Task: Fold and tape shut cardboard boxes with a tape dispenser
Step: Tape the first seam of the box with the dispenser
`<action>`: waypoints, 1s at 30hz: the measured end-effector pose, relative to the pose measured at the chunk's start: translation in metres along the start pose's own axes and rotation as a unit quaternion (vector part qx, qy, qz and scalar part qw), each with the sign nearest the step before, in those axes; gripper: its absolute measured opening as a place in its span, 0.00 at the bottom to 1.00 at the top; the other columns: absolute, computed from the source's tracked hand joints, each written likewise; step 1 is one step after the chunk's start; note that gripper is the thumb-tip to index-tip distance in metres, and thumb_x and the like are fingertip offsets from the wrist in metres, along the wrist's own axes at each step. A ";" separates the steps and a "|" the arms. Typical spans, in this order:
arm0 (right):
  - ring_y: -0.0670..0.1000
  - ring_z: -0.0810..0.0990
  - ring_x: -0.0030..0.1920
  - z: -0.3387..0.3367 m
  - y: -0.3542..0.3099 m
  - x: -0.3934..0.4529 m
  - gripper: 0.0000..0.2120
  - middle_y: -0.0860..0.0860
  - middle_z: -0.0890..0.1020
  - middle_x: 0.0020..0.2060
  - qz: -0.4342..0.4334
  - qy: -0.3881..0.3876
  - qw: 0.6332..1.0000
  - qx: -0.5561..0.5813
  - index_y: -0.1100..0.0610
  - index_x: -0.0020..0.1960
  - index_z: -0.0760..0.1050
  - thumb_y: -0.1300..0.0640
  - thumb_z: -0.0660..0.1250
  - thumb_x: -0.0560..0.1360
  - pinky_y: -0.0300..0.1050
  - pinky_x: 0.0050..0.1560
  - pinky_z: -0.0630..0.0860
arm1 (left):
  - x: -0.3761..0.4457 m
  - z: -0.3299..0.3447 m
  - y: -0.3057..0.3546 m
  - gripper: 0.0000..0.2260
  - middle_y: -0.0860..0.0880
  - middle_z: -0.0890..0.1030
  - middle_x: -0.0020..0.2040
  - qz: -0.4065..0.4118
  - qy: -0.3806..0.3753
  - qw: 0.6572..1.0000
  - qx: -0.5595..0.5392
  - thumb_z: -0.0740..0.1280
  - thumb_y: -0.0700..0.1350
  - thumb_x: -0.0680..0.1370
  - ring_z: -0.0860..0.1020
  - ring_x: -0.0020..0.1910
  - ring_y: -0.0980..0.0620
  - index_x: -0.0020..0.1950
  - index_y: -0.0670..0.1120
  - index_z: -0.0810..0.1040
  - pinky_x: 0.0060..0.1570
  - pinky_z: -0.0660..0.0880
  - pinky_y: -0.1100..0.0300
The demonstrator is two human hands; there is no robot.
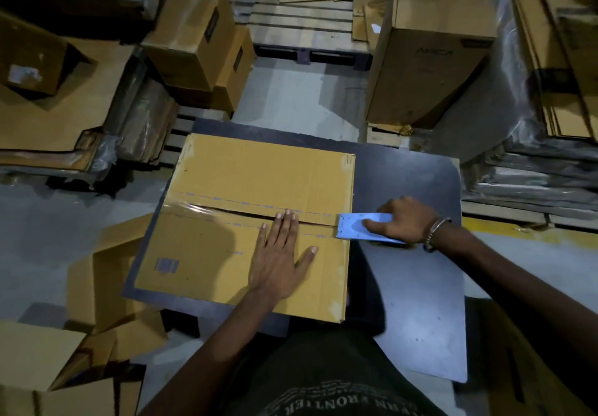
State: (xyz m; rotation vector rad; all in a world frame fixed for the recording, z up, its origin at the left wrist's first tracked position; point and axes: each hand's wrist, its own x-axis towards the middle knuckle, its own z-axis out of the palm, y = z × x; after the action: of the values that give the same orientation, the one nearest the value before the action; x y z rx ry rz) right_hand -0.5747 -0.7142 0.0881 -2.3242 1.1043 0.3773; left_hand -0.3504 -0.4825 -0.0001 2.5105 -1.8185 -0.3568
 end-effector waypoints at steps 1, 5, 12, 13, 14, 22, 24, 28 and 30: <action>0.52 0.78 0.29 0.004 0.001 0.000 0.43 0.51 0.79 0.26 0.000 0.010 1.000 -0.009 0.59 0.33 0.75 0.18 0.54 0.66 0.50 0.32 0.73 | -0.001 -0.001 0.001 0.39 0.48 0.41 0.86 -0.005 0.005 1.000 -0.002 0.42 0.70 0.85 0.38 0.85 0.51 0.86 0.45 0.42 0.83 0.47 0.41; 0.50 0.71 0.25 0.017 0.009 0.000 0.41 0.50 0.74 0.23 0.002 0.035 0.999 0.012 0.59 0.30 0.71 0.19 0.58 0.70 0.46 0.29 0.65 | 0.001 -0.016 0.039 0.50 0.46 0.39 0.86 -0.008 -0.010 0.999 -0.034 0.40 0.79 0.78 0.36 0.85 0.50 0.86 0.43 0.41 0.83 0.41 0.42; 0.52 0.70 0.25 0.014 0.001 -0.003 0.36 0.52 0.72 0.23 0.003 0.036 0.999 0.010 0.56 0.28 0.65 0.25 0.61 0.75 0.48 0.30 0.63 | 0.024 0.000 0.075 0.49 0.45 0.42 0.87 0.037 0.000 0.999 -0.011 0.56 0.72 0.77 0.41 0.86 0.48 0.86 0.43 0.44 0.81 0.50 0.38; 0.52 0.70 0.25 0.015 0.002 -0.004 0.37 0.53 0.72 0.23 0.005 0.038 0.999 0.014 0.57 0.28 0.66 0.23 0.60 0.74 0.48 0.30 0.63 | 0.025 0.001 0.071 0.49 0.45 0.42 0.87 0.040 0.003 0.999 -0.012 0.58 0.69 0.76 0.41 0.86 0.48 0.86 0.43 0.44 0.81 0.51 0.38; 0.52 0.71 0.25 0.017 0.003 -0.006 0.39 0.53 0.73 0.23 0.007 0.041 0.999 0.020 0.58 0.29 0.68 0.22 0.59 0.73 0.48 0.29 0.63 | 0.025 0.000 0.068 0.48 0.46 0.42 0.87 0.044 0.008 0.999 -0.013 0.59 0.68 0.76 0.41 0.86 0.48 0.87 0.43 0.45 0.81 0.51 0.38; 0.50 0.77 0.29 0.033 0.052 -0.043 0.37 0.52 0.79 0.26 0.034 0.065 0.994 0.076 0.56 0.34 0.79 0.22 0.59 0.74 0.48 0.31 0.69 | 0.027 0.000 0.051 0.45 0.48 0.40 0.87 0.063 0.018 0.998 0.007 0.58 0.68 0.78 0.40 0.85 0.48 0.87 0.47 0.43 0.81 0.48 0.35; 0.51 0.76 0.28 0.032 0.060 -0.048 0.35 0.52 0.77 0.25 0.044 0.065 0.994 0.071 0.56 0.32 0.77 0.24 0.61 0.75 0.46 0.30 0.66 | 0.027 0.000 0.052 0.46 0.47 0.40 0.87 0.062 0.016 0.998 0.007 0.58 0.68 0.79 0.40 0.85 0.48 0.87 0.47 0.42 0.81 0.48 0.35; 0.51 0.68 0.24 0.047 0.050 -0.038 0.37 0.51 0.70 0.21 0.049 0.075 0.995 0.045 0.56 0.28 0.63 0.24 0.61 0.74 0.47 0.28 0.62 | 0.026 -0.002 0.054 0.45 0.47 0.41 0.87 0.065 0.020 0.998 0.004 0.59 0.67 0.79 0.41 0.86 0.47 0.87 0.46 0.43 0.82 0.48 0.37; 0.51 0.70 0.25 0.058 0.049 -0.033 0.37 0.51 0.70 0.21 0.066 0.071 0.994 0.059 0.57 0.28 0.64 0.23 0.60 0.73 0.47 0.29 0.63 | 0.025 -0.002 0.054 0.46 0.47 0.41 0.87 0.066 0.022 0.998 0.007 0.59 0.67 0.79 0.41 0.86 0.47 0.87 0.46 0.43 0.82 0.48 0.38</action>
State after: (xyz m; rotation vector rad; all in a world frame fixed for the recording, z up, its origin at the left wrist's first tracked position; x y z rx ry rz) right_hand -0.6352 -0.6857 0.0384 -2.2079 1.3155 0.1908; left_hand -0.3928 -0.5237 0.0060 2.3702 -1.9629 -0.2820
